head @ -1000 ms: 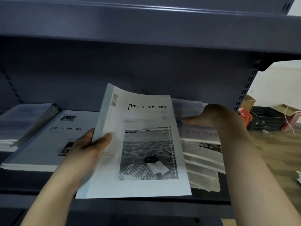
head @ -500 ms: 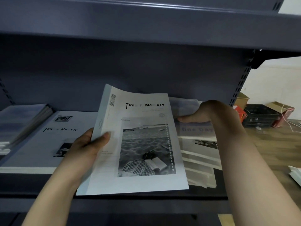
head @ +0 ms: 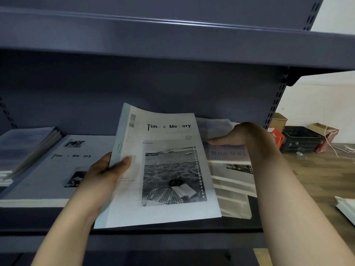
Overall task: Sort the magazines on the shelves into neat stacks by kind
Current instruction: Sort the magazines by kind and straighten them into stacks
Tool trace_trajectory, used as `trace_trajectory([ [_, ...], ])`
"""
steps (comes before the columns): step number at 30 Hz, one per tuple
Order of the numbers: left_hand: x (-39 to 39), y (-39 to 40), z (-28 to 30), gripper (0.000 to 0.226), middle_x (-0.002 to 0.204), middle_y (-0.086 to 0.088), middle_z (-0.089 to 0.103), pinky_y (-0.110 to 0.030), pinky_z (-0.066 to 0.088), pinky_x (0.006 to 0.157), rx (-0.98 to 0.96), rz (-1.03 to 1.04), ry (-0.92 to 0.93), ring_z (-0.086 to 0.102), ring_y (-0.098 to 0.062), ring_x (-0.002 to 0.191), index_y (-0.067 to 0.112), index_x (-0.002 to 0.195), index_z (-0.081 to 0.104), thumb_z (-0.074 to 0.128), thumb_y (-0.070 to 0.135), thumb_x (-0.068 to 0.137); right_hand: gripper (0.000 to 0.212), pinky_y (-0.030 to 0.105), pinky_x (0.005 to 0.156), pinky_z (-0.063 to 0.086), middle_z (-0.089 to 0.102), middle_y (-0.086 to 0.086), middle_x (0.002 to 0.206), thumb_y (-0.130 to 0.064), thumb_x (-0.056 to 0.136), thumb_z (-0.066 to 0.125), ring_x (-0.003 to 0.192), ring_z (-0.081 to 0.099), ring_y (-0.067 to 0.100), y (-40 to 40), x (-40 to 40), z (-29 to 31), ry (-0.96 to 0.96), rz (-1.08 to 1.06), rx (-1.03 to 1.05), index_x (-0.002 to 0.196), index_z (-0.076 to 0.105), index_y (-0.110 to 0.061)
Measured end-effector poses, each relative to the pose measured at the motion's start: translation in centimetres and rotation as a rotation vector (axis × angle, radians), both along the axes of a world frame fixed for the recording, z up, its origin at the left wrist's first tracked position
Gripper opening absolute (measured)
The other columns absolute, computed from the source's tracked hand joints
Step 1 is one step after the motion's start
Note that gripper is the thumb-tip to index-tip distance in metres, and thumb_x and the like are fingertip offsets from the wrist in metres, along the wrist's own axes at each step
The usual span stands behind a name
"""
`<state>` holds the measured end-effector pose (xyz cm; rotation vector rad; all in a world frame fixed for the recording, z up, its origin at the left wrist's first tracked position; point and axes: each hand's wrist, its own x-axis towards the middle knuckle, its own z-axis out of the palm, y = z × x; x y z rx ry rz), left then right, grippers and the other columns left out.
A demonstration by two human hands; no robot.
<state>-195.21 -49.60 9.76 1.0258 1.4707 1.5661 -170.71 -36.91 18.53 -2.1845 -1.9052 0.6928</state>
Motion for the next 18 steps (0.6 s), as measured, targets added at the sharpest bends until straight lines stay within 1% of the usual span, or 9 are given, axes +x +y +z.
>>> trace_trajectory([
  [2, -0.1, 0.0, 0.0, 0.016, 0.1, 0.009, 0.068, -0.019, 0.043, 0.076, 0.006, 0.005, 0.008, 0.062, -0.006, 0.096, 0.025, 0.102, 0.063, 0.055, 0.016, 0.091, 0.096, 0.033, 0.084, 0.037, 0.046, 0.01, 0.138, -0.065, 0.065, 0.072, 0.121, 0.049, 0.029, -0.1, -0.2, -0.2, 0.031, -0.014, -0.002, 0.136, 0.042, -0.008],
  [4, -0.1, 0.0, 0.0, 0.014, 0.098, 0.011, 0.069, -0.019, 0.043, 0.075, 0.011, 0.011, 0.023, 0.061, -0.006, 0.095, 0.029, 0.096, 0.062, 0.055, 0.017, 0.091, 0.103, 0.035, 0.085, 0.037, 0.042, 0.01, 0.14, -0.065, 0.062, 0.074, 0.122, 0.047, 0.03, -0.1, -0.3, -0.3, 0.058, -0.028, 0.003, 0.14, 0.038, -0.009],
  [7, 0.0, -0.1, 0.0, 0.015, 0.086, 0.017, 0.072, -0.017, 0.043, 0.073, 0.018, 0.006, 0.04, 0.062, -0.003, 0.092, 0.031, 0.092, 0.062, 0.056, 0.018, 0.091, 0.102, 0.037, 0.089, 0.039, 0.044, 0.011, 0.139, -0.06, 0.062, 0.077, 0.122, 0.047, 0.031, 0.2, -0.6, -0.7, 0.127, -0.042, 0.031, 0.141, 0.038, -0.01],
  [9, -0.1, -0.3, 0.0, 0.015, 0.086, 0.016, 0.072, -0.017, 0.043, 0.072, 0.02, 0.009, 0.042, 0.062, -0.003, 0.092, 0.032, 0.092, 0.062, 0.055, 0.018, 0.091, 0.094, 0.037, 0.086, 0.04, 0.052, 0.012, 0.13, -0.057, 0.062, 0.077, 0.115, 0.052, 0.032, 0.4, -0.8, -1.3, 0.123, -0.029, 0.064, 0.136, 0.044, -0.008],
  [12, -0.9, -0.6, 0.2, 0.014, 0.083, 0.019, 0.072, -0.017, 0.043, 0.071, 0.023, 0.029, 0.038, 0.063, -0.001, 0.088, 0.031, 0.092, 0.063, 0.055, 0.019, 0.091, 0.068, 0.031, 0.077, 0.04, 0.059, 0.014, 0.116, -0.044, 0.071, 0.077, 0.105, 0.056, 0.032, 0.2, -1.0, -1.9, 0.114, -0.022, 0.264, 0.121, 0.055, -0.002],
  [14, -1.8, -0.7, 0.1, 0.014, 0.085, 0.017, 0.072, -0.018, 0.044, 0.072, 0.012, 0.041, 0.037, 0.064, -0.001, 0.086, 0.03, 0.092, 0.063, 0.056, 0.018, 0.091, 0.059, 0.031, 0.076, 0.041, 0.057, 0.016, 0.116, -0.033, 0.076, 0.075, 0.101, 0.055, 0.031, 0.1, -1.3, -2.2, 0.156, -0.027, 0.356, 0.119, 0.054, 0.0],
  [16, -2.5, -0.9, 0.0, 0.014, 0.085, 0.015, 0.073, -0.018, 0.045, 0.073, 0.001, 0.037, 0.023, 0.067, 0.0, 0.082, 0.028, 0.094, 0.064, 0.055, 0.017, 0.091, 0.054, 0.031, 0.072, 0.04, 0.055, 0.017, 0.112, -0.025, 0.079, 0.07, 0.09, 0.052, 0.028, -0.1, -2.0, -2.3, 0.206, -0.052, 0.396, 0.121, 0.05, 0.003],
  [18, -3.4, -0.9, -0.2, 0.014, 0.086, 0.016, 0.072, -0.016, 0.043, 0.072, -0.013, 0.04, 0.018, 0.066, 0.001, 0.083, 0.027, 0.096, 0.064, 0.056, 0.018, 0.09, 0.042, 0.033, 0.066, 0.042, 0.056, 0.012, 0.093, -0.018, 0.083, 0.063, 0.078, 0.051, 0.025, -0.2, -2.8, -2.2, 0.243, -0.064, 0.404, 0.116, 0.048, 0.004],
])
